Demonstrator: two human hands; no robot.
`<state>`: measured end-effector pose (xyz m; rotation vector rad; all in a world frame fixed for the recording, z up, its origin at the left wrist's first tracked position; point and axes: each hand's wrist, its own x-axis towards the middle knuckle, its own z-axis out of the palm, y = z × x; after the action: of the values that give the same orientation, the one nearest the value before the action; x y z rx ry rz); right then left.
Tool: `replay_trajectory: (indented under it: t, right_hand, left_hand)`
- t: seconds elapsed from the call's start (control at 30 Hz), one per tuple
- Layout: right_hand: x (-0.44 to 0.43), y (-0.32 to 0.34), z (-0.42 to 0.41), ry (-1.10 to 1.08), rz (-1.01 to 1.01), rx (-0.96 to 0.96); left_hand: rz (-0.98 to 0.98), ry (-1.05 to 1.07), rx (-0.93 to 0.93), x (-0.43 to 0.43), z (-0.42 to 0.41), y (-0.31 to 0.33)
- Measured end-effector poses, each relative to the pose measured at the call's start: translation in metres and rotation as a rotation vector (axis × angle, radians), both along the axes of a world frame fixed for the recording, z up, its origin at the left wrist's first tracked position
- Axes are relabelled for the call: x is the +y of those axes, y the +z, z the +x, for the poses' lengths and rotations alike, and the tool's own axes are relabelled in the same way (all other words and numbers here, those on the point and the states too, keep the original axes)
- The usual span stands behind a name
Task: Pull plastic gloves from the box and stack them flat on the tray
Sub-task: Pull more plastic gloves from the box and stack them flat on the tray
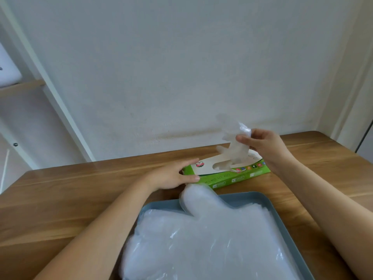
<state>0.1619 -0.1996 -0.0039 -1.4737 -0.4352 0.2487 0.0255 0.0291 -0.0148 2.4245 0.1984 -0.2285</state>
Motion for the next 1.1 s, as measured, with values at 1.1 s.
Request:
replay_trajectory:
  t: [1.1]
  right_hand:
    - [-0.011, 0.011, -0.001, 0.139, -0.322, -0.179]
  left_hand:
    - [-0.535, 0.467, -0.408, -0.062, 0.050, 0.033]
